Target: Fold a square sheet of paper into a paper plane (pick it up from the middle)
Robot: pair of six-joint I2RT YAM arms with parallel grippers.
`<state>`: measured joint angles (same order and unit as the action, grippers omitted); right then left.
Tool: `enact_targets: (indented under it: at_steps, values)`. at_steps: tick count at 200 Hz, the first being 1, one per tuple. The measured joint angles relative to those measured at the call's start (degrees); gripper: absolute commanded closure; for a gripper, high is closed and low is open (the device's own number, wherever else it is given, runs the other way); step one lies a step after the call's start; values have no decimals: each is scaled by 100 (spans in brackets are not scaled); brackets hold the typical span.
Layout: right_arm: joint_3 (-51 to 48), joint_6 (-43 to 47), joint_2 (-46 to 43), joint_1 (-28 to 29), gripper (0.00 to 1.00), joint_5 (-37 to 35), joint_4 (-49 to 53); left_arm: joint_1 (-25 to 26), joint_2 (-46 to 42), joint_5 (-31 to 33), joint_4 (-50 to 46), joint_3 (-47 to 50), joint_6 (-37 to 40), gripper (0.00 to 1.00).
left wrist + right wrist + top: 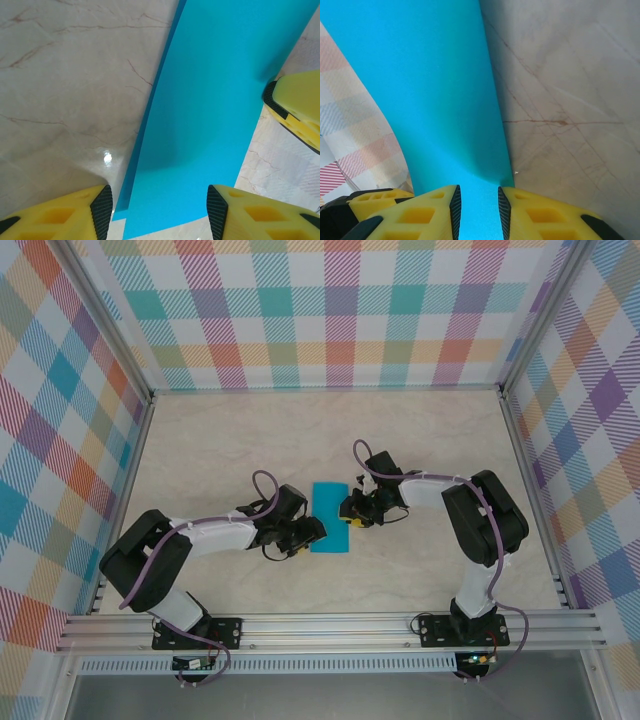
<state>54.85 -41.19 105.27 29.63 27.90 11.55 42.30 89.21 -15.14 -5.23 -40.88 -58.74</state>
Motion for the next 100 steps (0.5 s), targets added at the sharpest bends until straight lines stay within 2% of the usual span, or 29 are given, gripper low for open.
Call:
enact_targets:
  at_steps: [38,100]
  values:
    - [-15,-4,0,0,70,2,-22,7,55,-87,155,0,-15,54]
    - [-35,-20,-4,0,70,9,-57,9,118,-271,649,0,-79,53]
